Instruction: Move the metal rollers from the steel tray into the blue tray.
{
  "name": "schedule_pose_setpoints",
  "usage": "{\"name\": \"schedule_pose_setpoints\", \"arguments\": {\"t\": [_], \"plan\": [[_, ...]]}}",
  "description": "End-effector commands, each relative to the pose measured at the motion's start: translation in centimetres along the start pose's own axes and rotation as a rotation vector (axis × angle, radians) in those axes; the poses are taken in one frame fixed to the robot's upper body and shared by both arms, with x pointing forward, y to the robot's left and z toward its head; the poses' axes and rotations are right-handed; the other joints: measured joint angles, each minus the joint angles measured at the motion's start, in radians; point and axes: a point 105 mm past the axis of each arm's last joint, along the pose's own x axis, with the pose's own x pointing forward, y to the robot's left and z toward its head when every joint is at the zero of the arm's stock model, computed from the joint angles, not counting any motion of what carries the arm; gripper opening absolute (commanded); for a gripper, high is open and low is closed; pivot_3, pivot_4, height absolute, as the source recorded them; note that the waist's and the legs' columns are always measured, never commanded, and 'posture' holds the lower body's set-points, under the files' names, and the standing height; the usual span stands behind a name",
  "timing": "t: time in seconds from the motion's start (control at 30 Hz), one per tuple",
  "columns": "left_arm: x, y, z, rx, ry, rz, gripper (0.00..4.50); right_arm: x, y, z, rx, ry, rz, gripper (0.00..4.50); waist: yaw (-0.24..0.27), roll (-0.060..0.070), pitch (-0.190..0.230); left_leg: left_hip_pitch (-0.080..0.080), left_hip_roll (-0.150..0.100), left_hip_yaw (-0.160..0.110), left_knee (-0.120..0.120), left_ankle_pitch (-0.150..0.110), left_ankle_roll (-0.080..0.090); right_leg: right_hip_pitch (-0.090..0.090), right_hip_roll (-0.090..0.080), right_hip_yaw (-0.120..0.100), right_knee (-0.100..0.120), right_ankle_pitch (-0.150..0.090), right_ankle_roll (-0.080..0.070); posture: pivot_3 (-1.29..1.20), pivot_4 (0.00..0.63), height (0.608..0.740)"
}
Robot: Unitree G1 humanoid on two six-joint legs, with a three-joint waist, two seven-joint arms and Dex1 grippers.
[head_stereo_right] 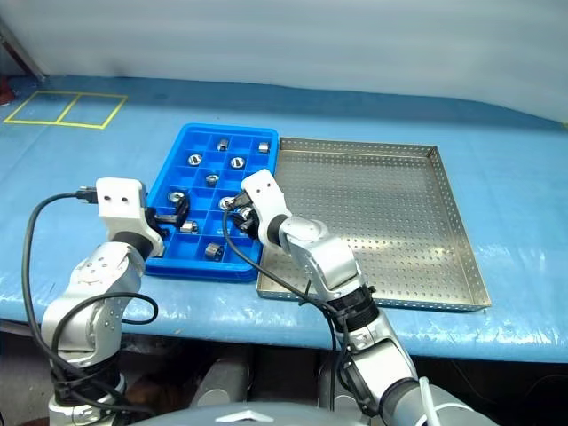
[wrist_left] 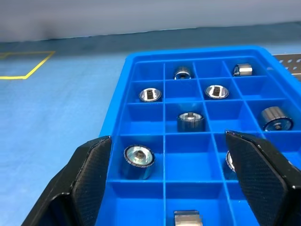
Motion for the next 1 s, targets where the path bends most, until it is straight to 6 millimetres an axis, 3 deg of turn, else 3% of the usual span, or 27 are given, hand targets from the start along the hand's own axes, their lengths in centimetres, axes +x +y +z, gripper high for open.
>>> {"name": "schedule_pose_setpoints", "arguments": {"t": [0.03,0.1,0.23,0.33,0.43,0.5,0.57,0.7,0.83,0.87,0.9,0.93,1.0], "plan": [[-0.7,-1.6,0.7,0.029,-0.024,-0.091,4.21,0.4,-0.9,0.2,-0.008,-0.017,-0.031,1.77,0.005,0.000,0.000,0.000,0.000,0.000,0.000,0.000,0.000,0.000,0.000,0.000,0.000,0.000,0.000,0.28,0.150,0.740],[-0.9,-2.3,0.4,0.046,-0.009,-0.137,4.21,0.4,-1.3,-0.2,0.007,-0.001,-0.036,1.77,0.007,0.000,0.000,0.000,0.000,0.000,0.000,0.000,0.000,0.000,0.000,0.000,0.000,0.000,0.000,0.27,0.150,0.740],[-0.7,-2.6,0.2,0.056,0.007,-0.164,4.21,0.1,-1.6,-0.1,0.004,-0.013,-0.048,3.08,0.007,0.000,0.000,0.000,0.000,0.000,0.000,0.000,0.000,0.000,0.000,0.000,0.000,0.000,0.000,0.25,0.150,0.740],[-0.5,-3.0,0.4,0.051,-0.002,-0.180,4.21,-0.7,-1.9,1.4,-0.002,-0.090,-0.084,4.00,0.009,0.000,0.000,0.000,0.000,0.000,0.000,0.000,0.000,0.000,0.000,0.000,0.000,0.000,-0.001,0.25,0.150,0.740],[-0.2,-4.3,1.0,0.033,-0.031,-0.233,4.21,-2.5,-2.9,3.1,0.028,-0.190,-0.133,4.00,0.009,0.000,0.000,-0.001,0.000,0.000,0.000,0.000,-0.001,0.000,0.000,0.000,0.000,0.000,0.000,0.23,0.150,0.740],[0.2,-5.9,1.8,0.020,-0.078,-0.284,4.21,-5.0,-5.2,4.6,-0.011,-0.302,-0.261,4.00,0.008,0.000,0.000,-0.001,0.000,0.000,0.000,0.000,-0.001,0.000,-0.001,0.000,-0.001,0.000,0.000,0.22,0.150,0.740],[0.8,-7.0,2.7,0.010,-0.151,-0.299,4.21,-7.8,-8.0,4.8,-0.074,-0.348,-0.401,4.00,0.013,0.000,0.000,-0.002,0.000,0.000,0.000,0.000,-0.001,0.000,-0.001,-0.001,-0.001,0.000,0.000,0.19,0.150,0.740],[2.2,-8.8,2.2,0.017,-0.147,-0.382,4.21,-12.7,-12.4,1.7,-0.121,-0.228,-0.497,4.00,0.002,0.000,0.000,-0.001,-0.001,0.001,0.000,0.000,-0.001,0.001,-0.001,0.000,-0.004,0.000,0.001,0.12,0.150,0.740],[2.3,-10.1,1.2,0.116,-0.098,-0.524,4.21,-16.5,-15.1,-1.0,-0.137,-0.087,-0.561,4.00,-0.029,0.000,0.000,-0.002,-0.001,0.001,-0.001,0.000,0.000,0.000,-0.001,0.001,-0.005,0.000,0.000,0.04,0.150,0.740],[2.4,-10.2,1.0,0.147,-0.090,-0.547,4.21,-17.1,-15.2,-1.3,-0.126,-0.079,-0.555,4.00,-0.041,0.000,0.000,-0.002,-0.001,0.002,-0.001,0.000,0.001,0.000,-0.001,0.001,-0.005,0.000,0.000,0.03,0.150,0.740],[2.4,-10.1,0.9,0.161,-0.086,-0.562,4.50,-17.4,-15.1,-1.4,-0.114,-0.075,-0.538,4.37,-0.054,0.000,0.000,-0.002,-0.001,0.002,-0.002,0.000,0.001,0.000,-0.001,0.001,-0.005,0.000,0.000,0.02,0.150,0.740],[2.4,-10.1,0.8,0.167,-0.085,-0.582,4.50,-17.5,-14.9,-1.8,-0.109,-0.061,-0.519,4.47,-0.064,0.000,0.000,-0.001,0.000,0.002,-0.002,0.000,0.001,0.000,-0.001,0.002,-0.005,0.000,0.000,0.01,0.150,0.740],[2.1,-10.3,0.5,0.185,-0.078,-0.624,4.50,-17.4,-14.1,-2.2,-0.083,-0.070,-0.469,4.47,-0.080,0.000,0.000,0.000,0.000,0.003,-0.002,-0.001,0.001,0.000,-0.001,0.002,-0.004,0.000,0.000,0.01,0.150,0.740]]}}
